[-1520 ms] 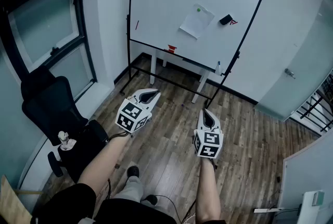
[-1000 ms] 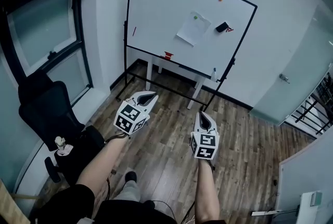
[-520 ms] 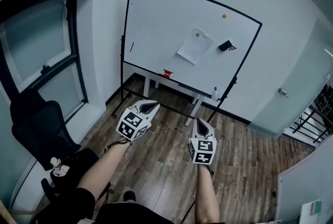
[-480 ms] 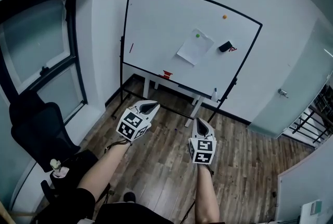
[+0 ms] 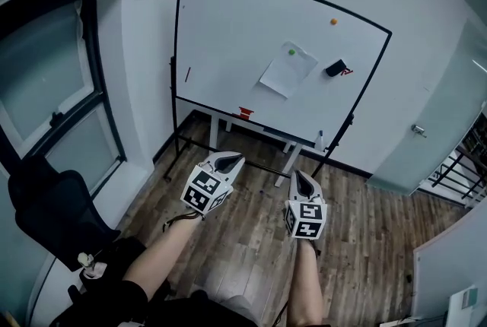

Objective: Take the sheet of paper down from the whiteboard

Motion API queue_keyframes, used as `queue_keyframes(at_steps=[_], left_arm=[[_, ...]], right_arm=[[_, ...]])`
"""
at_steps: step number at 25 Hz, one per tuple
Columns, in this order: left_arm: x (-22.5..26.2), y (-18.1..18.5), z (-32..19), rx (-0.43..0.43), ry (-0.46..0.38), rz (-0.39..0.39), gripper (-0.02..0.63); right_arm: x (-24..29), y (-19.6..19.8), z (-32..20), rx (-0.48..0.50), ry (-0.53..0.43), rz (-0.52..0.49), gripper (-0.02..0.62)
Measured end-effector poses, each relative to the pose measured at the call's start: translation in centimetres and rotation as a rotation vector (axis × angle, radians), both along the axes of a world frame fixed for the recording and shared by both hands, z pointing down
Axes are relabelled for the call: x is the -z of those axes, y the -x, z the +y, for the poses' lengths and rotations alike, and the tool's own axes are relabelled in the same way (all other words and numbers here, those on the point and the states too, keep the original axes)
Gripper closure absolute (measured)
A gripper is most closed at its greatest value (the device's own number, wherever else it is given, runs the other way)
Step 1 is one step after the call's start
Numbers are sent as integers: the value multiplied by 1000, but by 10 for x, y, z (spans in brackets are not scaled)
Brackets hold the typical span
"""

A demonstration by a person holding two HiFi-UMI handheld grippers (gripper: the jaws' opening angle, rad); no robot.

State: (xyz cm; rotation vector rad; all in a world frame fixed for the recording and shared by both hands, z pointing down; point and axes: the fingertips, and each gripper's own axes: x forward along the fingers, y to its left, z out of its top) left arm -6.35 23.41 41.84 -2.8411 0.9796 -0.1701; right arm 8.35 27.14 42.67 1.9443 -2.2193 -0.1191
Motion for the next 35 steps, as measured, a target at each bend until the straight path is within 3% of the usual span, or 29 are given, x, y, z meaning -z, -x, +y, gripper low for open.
queue_keyframes(at_steps=[9, 22, 35], left_arm=[[0, -43, -61, 4, 4, 17, 588], [11, -146, -182, 8, -20, 3, 588], [10, -177, -250, 98, 13, 47, 588]], right_arm=[[13, -30, -74, 19, 5, -17, 572], [29, -107, -200, 69, -31, -32, 571], [9, -162, -264, 44, -6, -97, 572]])
